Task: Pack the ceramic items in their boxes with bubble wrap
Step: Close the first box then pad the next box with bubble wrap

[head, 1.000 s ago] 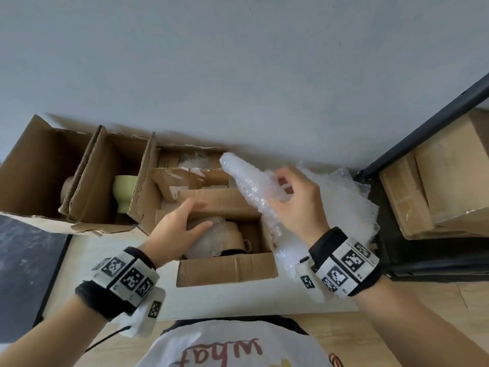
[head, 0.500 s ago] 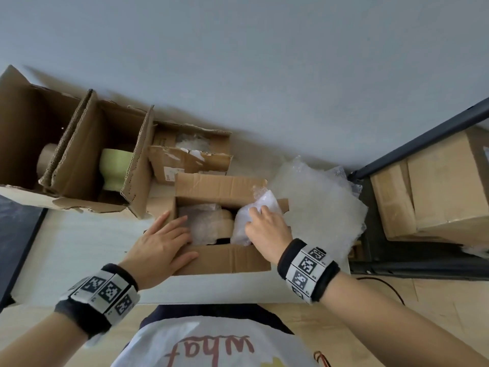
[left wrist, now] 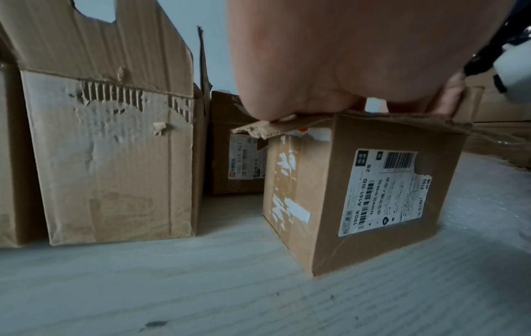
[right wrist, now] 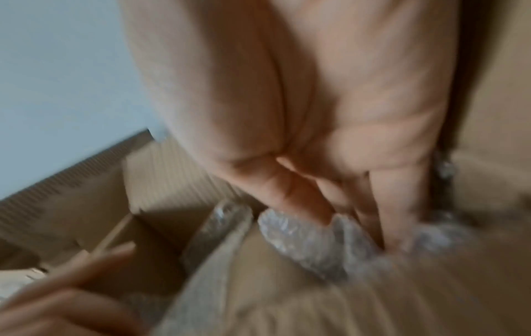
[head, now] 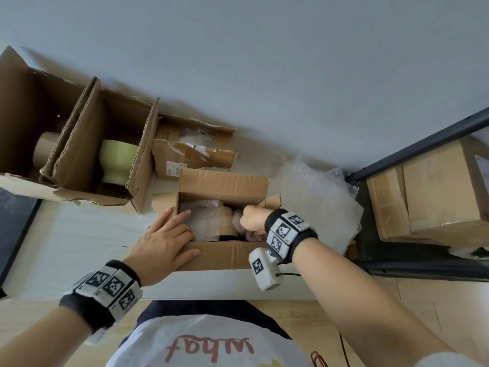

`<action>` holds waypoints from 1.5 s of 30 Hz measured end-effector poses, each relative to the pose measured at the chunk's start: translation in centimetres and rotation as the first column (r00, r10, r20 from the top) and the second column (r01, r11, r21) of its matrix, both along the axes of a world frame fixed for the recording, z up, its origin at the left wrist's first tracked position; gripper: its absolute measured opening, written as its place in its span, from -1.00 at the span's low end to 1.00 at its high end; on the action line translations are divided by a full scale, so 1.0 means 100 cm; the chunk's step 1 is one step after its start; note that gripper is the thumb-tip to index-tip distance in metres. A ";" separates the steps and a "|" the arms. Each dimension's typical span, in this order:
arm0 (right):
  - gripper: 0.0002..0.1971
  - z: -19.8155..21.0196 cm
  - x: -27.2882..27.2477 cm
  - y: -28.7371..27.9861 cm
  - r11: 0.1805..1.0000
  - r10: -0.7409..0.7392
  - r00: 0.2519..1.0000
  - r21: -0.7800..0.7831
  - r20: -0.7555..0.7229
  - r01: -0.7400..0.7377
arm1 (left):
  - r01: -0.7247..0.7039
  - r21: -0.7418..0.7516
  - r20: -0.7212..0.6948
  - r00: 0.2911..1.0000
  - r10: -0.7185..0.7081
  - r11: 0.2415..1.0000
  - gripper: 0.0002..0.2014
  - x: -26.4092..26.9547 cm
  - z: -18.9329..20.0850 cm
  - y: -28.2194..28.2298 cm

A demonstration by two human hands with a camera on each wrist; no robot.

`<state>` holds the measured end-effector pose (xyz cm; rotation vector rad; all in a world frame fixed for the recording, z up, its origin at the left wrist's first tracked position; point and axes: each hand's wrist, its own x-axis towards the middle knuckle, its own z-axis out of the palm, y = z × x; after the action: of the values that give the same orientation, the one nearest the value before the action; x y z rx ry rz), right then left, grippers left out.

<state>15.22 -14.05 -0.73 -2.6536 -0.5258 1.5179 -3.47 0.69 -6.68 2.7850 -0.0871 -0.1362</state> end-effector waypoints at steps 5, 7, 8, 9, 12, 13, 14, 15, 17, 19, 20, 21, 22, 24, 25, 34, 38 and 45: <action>-0.49 0.011 0.005 -0.013 0.980 0.076 0.995 0.181 0.061 -0.086 | 0.016 0.015 -0.023 1.000 -0.015 1.000 -0.37 -0.001 -0.001 0.000; -0.55 0.012 -0.004 -0.015 0.975 0.195 0.980 0.115 -0.037 -0.190 | 0.029 0.064 -0.017 0.999 -0.028 0.998 -0.41 -0.001 0.000 0.000; -0.55 0.008 -0.006 -0.015 0.972 0.230 0.970 0.069 -0.077 -0.225 | 0.038 0.088 -0.013 0.999 -0.037 0.995 -0.43 0.000 0.000 0.000; -0.52 0.003 -0.008 -0.014 0.970 0.242 0.966 0.029 -0.096 -0.240 | 0.047 0.098 -0.005 0.999 -0.047 0.994 -0.46 0.000 0.001 0.001; -0.41 -0.009 -0.009 -0.006 0.984 0.153 0.984 -0.077 -0.094 -0.161 | 0.054 0.075 0.037 0.998 -0.057 0.996 -0.52 -0.001 0.000 0.002; -0.39 -0.011 -0.010 -0.004 0.988 0.113 0.989 -0.091 -0.097 -0.122 | 0.052 0.066 0.044 0.998 -0.055 0.996 -0.53 0.000 -0.001 0.002; -0.40 -0.013 -0.009 -0.001 0.992 0.072 0.993 -0.095 -0.099 -0.081 | 0.050 0.062 0.049 0.997 -0.053 0.997 -0.55 0.000 -0.001 0.001; -0.41 -0.014 -0.009 0.001 0.995 0.034 0.994 -0.089 -0.105 -0.044 | 0.048 0.060 0.052 0.997 -0.051 0.997 -0.55 0.000 -0.001 0.001; -0.47 -0.013 -0.007 0.004 0.998 -0.008 0.992 -0.066 -0.125 0.000 | 0.047 0.052 0.051 0.997 -0.050 0.997 -0.55 0.001 -0.001 0.002; -0.62 -0.008 -0.007 0.004 0.999 -0.019 0.993 -0.048 -0.114 0.014 | 0.049 0.050 0.050 0.997 -0.051 0.998 -0.53 0.001 0.000 0.003; -0.70 -0.004 -0.007 0.002 0.999 0.001 0.995 -0.046 -0.096 -0.006 | 0.049 0.055 0.048 0.997 -0.052 0.997 -0.51 0.002 0.001 0.003; -0.73 0.000 -0.008 0.000 0.999 0.020 0.997 -0.037 -0.070 -0.023 | 0.049 0.063 0.044 0.998 -0.052 0.997 -0.49 0.002 0.002 0.003; -0.73 0.002 -0.010 -0.003 0.998 0.044 0.997 -0.036 -0.063 -0.046 | 0.049 0.072 0.038 0.998 -0.051 0.996 -0.47 0.003 0.003 0.002; -0.74 0.007 -0.015 -0.011 0.998 0.050 0.996 -0.021 -0.078 -0.052 | 0.051 0.097 0.024 0.998 -0.054 0.994 -0.43 0.004 0.005 0.001; -0.74 0.009 -0.018 -0.016 0.991 0.127 0.988 -0.027 -0.089 -0.130 | 0.056 0.114 0.021 0.998 -0.059 0.992 -0.40 0.006 0.007 0.000; -0.81 0.052 0.040 -0.041 0.807 -0.199 0.769 0.547 0.608 -0.224 | 0.080 0.164 -0.006 0.997 -0.080 0.983 -0.34 0.012 0.017 0.001; -0.77 0.026 0.106 -0.037 0.900 -0.133 0.847 0.421 0.514 -0.114 | 0.092 0.170 -0.025 0.996 -0.089 0.981 -0.34 0.011 0.014 -0.003; -0.54 -0.054 0.144 -0.005 0.888 0.431 0.852 0.030 0.296 -0.459 | 0.111 0.192 -0.019 0.994 -0.109 0.975 -0.37 0.006 0.004 -0.005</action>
<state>29.65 -14.58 -6.14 -2.8116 -1.2822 1.1392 -2.86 0.22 -6.29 2.9728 -0.2386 -0.1940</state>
